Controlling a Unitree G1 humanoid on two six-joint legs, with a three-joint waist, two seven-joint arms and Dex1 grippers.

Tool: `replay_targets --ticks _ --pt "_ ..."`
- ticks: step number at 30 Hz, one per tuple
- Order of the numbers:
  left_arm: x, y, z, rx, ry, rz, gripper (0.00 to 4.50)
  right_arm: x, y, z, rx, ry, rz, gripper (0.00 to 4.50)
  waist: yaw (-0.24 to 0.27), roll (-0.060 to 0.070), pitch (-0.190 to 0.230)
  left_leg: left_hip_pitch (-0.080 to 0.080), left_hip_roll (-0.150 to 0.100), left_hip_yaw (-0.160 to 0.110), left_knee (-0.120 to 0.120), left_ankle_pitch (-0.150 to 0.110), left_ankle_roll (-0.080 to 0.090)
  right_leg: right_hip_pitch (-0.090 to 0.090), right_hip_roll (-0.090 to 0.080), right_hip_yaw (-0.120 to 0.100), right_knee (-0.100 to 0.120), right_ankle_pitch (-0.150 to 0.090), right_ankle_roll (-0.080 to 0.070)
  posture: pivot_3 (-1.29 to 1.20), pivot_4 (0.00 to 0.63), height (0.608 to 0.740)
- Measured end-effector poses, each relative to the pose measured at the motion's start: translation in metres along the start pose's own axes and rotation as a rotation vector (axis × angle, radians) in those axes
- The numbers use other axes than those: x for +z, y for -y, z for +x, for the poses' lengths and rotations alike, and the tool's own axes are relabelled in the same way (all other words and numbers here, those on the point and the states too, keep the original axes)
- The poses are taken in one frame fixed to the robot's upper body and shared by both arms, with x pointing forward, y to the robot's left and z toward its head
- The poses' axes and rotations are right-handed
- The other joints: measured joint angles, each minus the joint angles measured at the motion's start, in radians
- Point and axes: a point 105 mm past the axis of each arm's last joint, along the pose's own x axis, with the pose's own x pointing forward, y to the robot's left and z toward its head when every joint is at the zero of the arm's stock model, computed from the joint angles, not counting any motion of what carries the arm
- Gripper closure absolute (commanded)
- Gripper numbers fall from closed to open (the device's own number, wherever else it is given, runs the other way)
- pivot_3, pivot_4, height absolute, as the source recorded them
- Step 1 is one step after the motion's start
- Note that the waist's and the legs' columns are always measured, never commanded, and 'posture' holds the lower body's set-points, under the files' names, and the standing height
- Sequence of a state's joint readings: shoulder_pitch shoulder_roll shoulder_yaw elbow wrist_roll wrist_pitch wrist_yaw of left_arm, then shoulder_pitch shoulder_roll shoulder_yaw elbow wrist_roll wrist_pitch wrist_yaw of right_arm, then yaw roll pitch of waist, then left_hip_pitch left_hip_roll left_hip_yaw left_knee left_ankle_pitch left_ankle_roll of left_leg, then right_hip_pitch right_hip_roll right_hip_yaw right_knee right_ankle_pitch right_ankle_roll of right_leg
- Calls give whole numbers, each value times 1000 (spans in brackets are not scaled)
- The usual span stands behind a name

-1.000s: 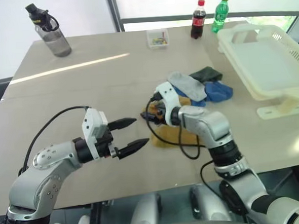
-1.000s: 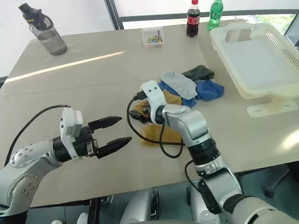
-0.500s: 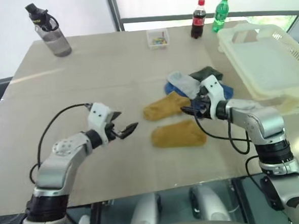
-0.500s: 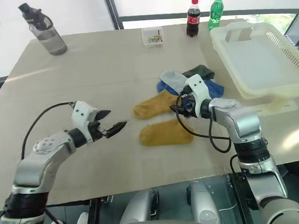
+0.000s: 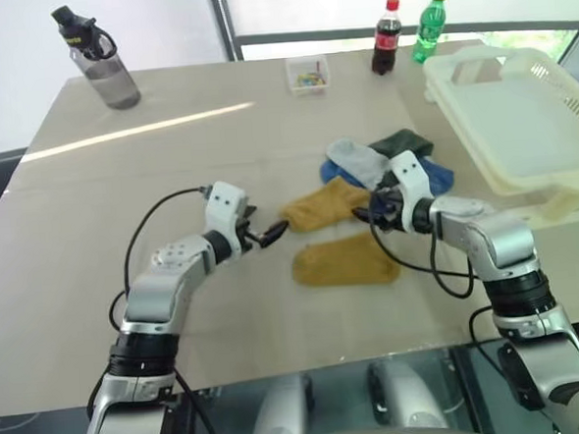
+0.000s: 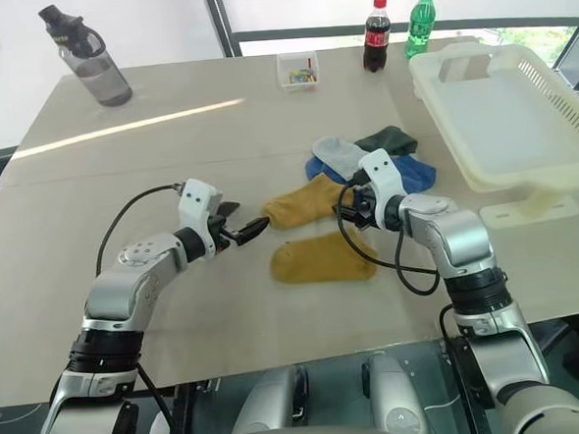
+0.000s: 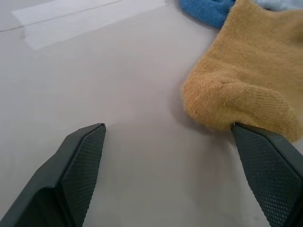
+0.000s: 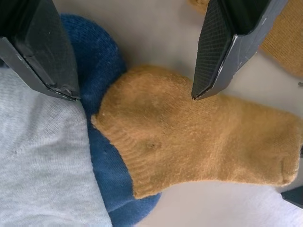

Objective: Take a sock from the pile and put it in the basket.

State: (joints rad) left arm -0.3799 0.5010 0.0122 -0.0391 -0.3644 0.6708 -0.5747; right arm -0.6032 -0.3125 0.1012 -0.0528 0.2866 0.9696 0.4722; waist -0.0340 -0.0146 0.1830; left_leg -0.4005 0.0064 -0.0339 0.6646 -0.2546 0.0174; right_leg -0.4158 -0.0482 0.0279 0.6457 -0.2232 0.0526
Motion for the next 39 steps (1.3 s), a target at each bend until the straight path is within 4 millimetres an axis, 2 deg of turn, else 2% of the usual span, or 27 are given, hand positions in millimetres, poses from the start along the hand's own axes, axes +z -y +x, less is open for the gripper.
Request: replay_targets --ticks 4,6,7,10,15,16,17,18,19,21,29,30,32,34,37,39 --pt "1 4 -3 -41 -2 -73 0 0 0 0 -4 2 -3 676 -1 0 0 0 0 0 0 0 0 0 0 0 0 0 0 0 150 740" --pt "2 5 -4 -46 1 -97 514 1 0 0 -3 5 -4 639 -1 0 0 0 0 0 0 0 0 0 0 0 0 0 0 0 150 740" --pt "2 5 -5 -51 2 -124 623 1 0 1 -3 7 -4 639 -1 0 0 0 0 0 0 0 0 0 0 0 0 0 0 0 150 740" --pt "-1 8 -5 -73 -17 -181 1935 1 -1 1 -3 11 -6 639 -1 0 0 0 0 0 0 0 0 0 0 0 0 0 0 0 150 740" --pt "-1 16 -5 -114 -28 -263 1935 1 -2 3 -5 17 -8 639 0 0 0 0 0 0 0 0 0 0 0 0 0 0 0 0 150 740" --pt "-1 17 -5 -117 -29 -268 2379 2 -3 3 -4 18 -10 639 0 0 0 0 0 0 0 0 0 0 0 0 0 0 0 0 150 740" --pt "-2 18 -4 -121 -34 -279 2440 2 -3 3 -4 19 -12 639 0 0 0 0 0 0 0 0 0 0 0 0 0 0 0 0 150 740" --pt "-3 20 -3 -124 -37 -288 3146 2 -4 3 -4 22 -14 639 0 0 0 0 0 0 0 0 0 0 0 0 0 0 0 0 150 740" --pt "-3 21 -2 -127 -39 -294 3398 3 -4 3 -3 25 -15 639 0 0 0 0 0 0 0 0 0 0 0 0 0 0 0 0 150 740" --pt "-6 25 -1 -139 -51 -315 4436 3 -5 4 -2 28 -14 639 -1 0 0 0 0 0 0 0 0 0 0 0 0 0 0 0 150 740" --pt "-7 27 1 -142 -55 -333 4436 2 -5 5 -5 25 -20 639 -1 0 0 0 0 0 0 0 0 0 0 0 0 0 0 0 150 740" --pt "-6 29 0 -160 -52 -337 4020 2 -5 5 -5 25 -20 639 -1 0 0 0 0 0 0 0 0 0 0 0 0 0 0 0 150 740" --pt "-5 30 0 -172 -48 -341 3590 2 -5 5 -6 26 -22 639 -1 0 0 0 0 0 0 0 0 0 0 0 0 0 0 0 150 740" --pt "-5 30 0 -169 -47 -341 2819 3 -5 5 -8 28 -24 639 -1 0 0 0 0 0 0 0 0 0 0 0 0 0 0 0 150 740" --pt "-1 31 2 -168 -34 -330 1426 2 -5 6 -8 26 -23 639 -1 0 0 1 0 0 0 0 0 0 0 0 1 0 0 0 150 740" --pt "2 31 3 -167 -28 -316 1426 2 -5 6 -6 29 -24 639 -1 0 0 1 0 0 0 0 0 0 0 0 1 0 0 0 150 740"
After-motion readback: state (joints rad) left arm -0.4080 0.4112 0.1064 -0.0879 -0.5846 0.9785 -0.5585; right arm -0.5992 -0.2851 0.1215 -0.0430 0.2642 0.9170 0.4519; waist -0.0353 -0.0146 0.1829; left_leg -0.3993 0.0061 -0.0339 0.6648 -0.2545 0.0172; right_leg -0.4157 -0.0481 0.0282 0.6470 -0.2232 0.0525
